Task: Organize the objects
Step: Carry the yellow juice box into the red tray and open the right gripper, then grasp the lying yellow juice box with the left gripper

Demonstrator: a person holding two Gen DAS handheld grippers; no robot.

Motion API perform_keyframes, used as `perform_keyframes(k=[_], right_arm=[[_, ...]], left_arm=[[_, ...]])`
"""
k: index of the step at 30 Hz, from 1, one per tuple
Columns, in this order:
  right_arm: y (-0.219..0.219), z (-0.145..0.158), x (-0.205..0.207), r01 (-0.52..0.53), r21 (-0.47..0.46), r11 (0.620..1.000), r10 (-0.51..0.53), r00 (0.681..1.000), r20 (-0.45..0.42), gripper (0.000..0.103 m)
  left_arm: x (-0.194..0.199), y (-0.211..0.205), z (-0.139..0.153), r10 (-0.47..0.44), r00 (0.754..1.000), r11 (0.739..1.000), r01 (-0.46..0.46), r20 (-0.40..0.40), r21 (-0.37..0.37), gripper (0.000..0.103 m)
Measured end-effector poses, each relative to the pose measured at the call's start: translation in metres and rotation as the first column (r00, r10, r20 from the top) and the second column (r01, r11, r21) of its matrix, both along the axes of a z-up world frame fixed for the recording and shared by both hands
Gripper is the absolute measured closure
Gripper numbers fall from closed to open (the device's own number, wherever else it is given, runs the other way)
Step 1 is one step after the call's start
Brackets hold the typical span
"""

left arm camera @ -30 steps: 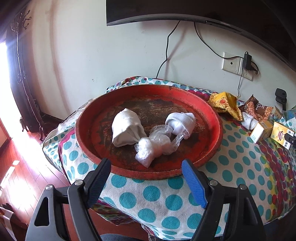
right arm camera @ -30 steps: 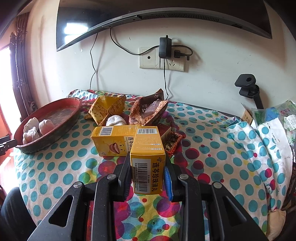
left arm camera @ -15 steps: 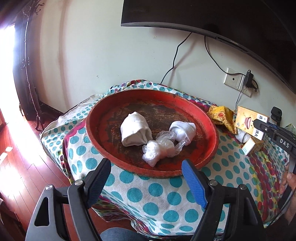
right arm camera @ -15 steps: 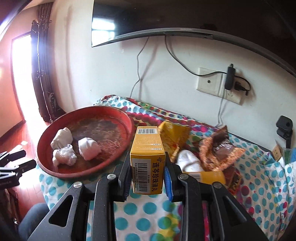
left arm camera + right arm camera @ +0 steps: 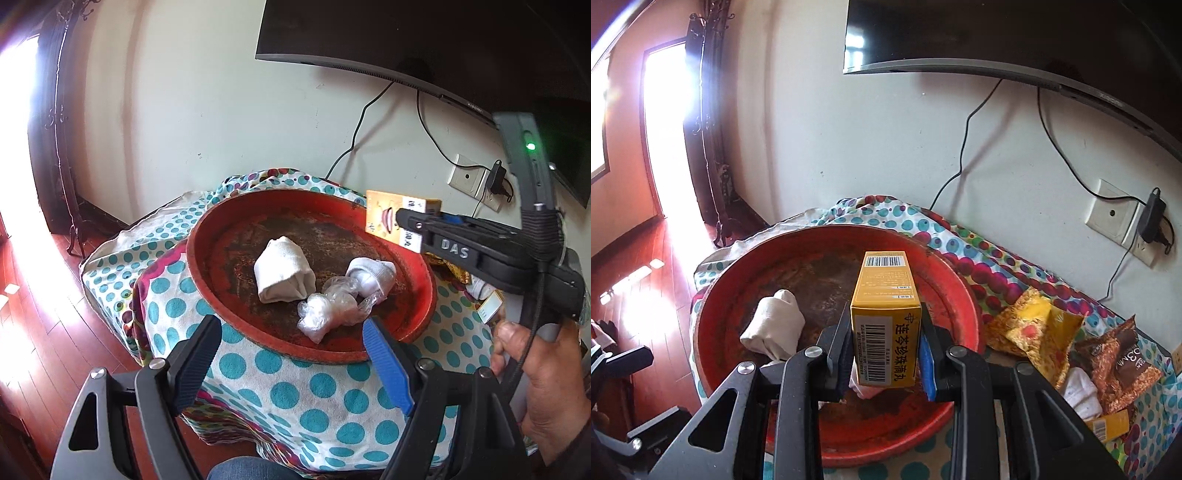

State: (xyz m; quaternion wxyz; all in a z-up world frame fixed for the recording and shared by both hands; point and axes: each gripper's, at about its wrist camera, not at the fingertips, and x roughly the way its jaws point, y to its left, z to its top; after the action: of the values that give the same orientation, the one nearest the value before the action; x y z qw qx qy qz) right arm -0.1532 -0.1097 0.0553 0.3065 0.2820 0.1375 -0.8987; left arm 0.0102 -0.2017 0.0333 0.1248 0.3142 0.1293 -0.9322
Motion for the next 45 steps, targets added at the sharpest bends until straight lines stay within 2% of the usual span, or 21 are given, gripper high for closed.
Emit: perform_keyframes(k=[10, 13, 21, 26, 28, 30, 32, 35, 36, 40, 45], right_arm=[[-0.051, -0.021, -0.018, -0.002, -0.001, 1.0, 0.002, 0.997, 0.082, 0.075], [-0.064, -0.031, -0.022, -0.009, 0.027, 1.0, 0.006, 0.995, 0.104, 0.075], [-0.08, -0.061, -0.032, -0.008, 0.104, 0.995, -0.008, 0.988, 0.154, 0.075], [-0.079, -0.07, -0.032, -0.019, 0.112, 0.994, -0.001, 0.983, 0.184, 0.074], [-0.078, -0.069, -0.032, -0.033, 0.101, 0.994, 0.012, 0.978, 0.206, 0.067], [-0.073, -0.063, -0.029, -0.017, 0.091, 0.996, 0.0, 0.983, 0.182, 0.025], [-0.063, -0.049, -0.022, -0.007, 0.051, 0.999, 0.0, 0.991, 0.132, 0.008], [-0.043, -0.024, -0.012, 0.028, 0.006, 1.0, -0.029, 0.998, 0.052, 0.007], [-0.035, -0.017, -0.008, 0.052, -0.002, 0.999, -0.052, 0.998, 0.023, 0.003], [0.014, -0.004, -0.003, 0.182, 0.015, 0.983, -0.18, 0.98, -0.086, 0.001], [0.101, -0.019, -0.011, 0.278, -0.006, 0.96, -0.278, 0.958, -0.063, 0.001]], left_arm=[[0.001, -0.01, 0.001, 0.004, 1.0, 1.0, -0.004, -0.009, 0.016, 0.022], [0.001, -0.016, -0.001, 0.011, 1.0, 1.0, -0.01, -0.01, 0.026, 0.022], [-0.002, -0.023, -0.01, 0.016, 1.0, 0.999, -0.016, 0.009, 0.042, 0.022], [-0.002, -0.02, -0.009, 0.012, 1.0, 0.999, -0.013, 0.009, 0.036, 0.022], [-0.002, -0.019, -0.01, 0.006, 1.0, 0.999, -0.007, 0.011, 0.032, 0.022], [-0.002, -0.018, -0.01, 0.005, 1.0, 1.0, -0.005, 0.012, 0.03, 0.022], [-0.002, -0.017, -0.01, -0.004, 1.0, 0.999, 0.004, 0.006, 0.036, 0.022], [0.0, -0.012, -0.006, -0.018, 1.0, 0.999, 0.018, -0.011, 0.028, 0.022], [0.001, -0.009, -0.005, -0.025, 0.999, 0.999, 0.026, -0.021, 0.024, 0.022], [0.002, 0.004, -0.002, -0.081, 0.995, 0.996, 0.083, -0.059, 0.025, 0.022], [0.002, 0.039, -0.007, -0.176, 0.981, 0.984, 0.174, -0.078, -0.031, 0.022]])
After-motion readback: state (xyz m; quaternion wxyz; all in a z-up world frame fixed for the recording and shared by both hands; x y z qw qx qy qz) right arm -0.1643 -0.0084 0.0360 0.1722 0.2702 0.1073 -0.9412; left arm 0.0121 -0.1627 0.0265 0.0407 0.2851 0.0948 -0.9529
